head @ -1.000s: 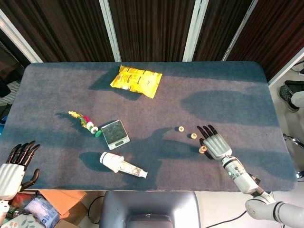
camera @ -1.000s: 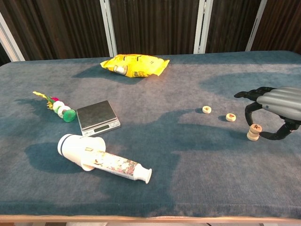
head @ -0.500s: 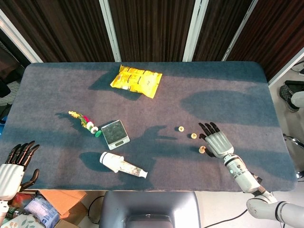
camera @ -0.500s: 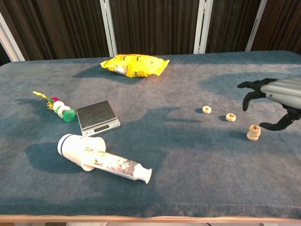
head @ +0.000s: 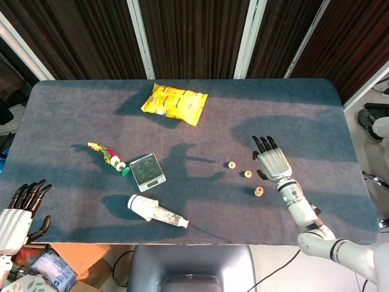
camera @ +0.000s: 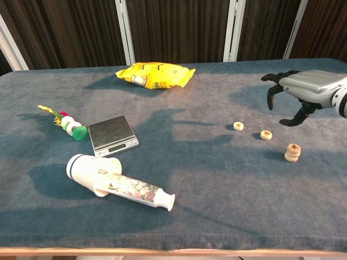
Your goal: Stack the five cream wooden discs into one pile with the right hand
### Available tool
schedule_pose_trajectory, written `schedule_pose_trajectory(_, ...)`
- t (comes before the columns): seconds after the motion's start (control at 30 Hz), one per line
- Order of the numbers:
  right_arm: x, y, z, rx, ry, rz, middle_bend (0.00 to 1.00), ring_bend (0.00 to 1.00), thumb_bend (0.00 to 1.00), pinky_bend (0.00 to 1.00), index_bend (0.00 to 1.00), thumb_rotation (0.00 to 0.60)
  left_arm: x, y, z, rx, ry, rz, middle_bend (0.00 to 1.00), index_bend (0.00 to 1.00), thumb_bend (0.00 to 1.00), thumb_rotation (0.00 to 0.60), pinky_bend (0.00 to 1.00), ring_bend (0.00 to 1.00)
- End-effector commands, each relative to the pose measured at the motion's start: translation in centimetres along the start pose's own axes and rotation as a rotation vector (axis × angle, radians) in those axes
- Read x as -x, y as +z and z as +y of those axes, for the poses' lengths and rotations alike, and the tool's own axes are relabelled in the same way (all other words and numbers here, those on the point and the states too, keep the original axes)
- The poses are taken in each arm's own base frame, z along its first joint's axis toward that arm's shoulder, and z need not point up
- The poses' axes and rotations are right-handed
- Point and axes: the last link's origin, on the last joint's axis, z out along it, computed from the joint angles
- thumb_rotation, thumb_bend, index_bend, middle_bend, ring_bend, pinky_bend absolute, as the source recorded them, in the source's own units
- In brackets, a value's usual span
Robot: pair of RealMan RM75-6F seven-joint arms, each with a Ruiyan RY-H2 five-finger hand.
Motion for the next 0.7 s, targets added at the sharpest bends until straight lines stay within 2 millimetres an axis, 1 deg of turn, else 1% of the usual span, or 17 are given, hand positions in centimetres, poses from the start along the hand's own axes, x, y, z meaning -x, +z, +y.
schedule_pose_trajectory(0.03,0.8,0.6,-1.2,-0.019,-0.025,-0.022,0.03,0.00,0.41,0.00,0.55,0.600,0.0,0.0,-0.1,-0.003,0.000,0.000,0.00,0.00,0.50,0.600,0.00,0.00)
schedule_pose_trajectory(0.13,1.4,0.8,-1.8,-0.030,-0.038,-0.036,0.03,0.00,0.40,0.00,0.54,0.600,0.0,0.1,-0.1,-0.005,-0.001,-0.002,0.00,0.00,0.50,0.600,0.00,0.00)
schedule_pose_trajectory(0.23,1.6,0.9,-2.3,-0.039,-0.024,-0.041,0.03,0.00,0.40,0.00,0.55,0.600,-0.1,0.0,-0.1,-0.003,-0.001,-0.002,0.00,0.00,0.50,0.600,0.00,0.00)
schedule_pose_trajectory(0.47,1.8,0.6,-2.1,-0.049,-0.043,-0.060,0.03,0.00,0.40,0.00,0.55,0.600,-0.1,-0.1,0.0,0.004,0.001,0.002,0.00,0.00,0.50,0.600,0.00,0.00)
schedule_pose_trajectory(0.7,2.1,1.0,-2.3,-0.044,-0.056,-0.074,0.03,0.00,0.40,0.00,0.55,0.600,-0.1,-0.1,0.0,0.004,0.003,0.002,0.00,0.00,0.50,0.600,0.00,0.00)
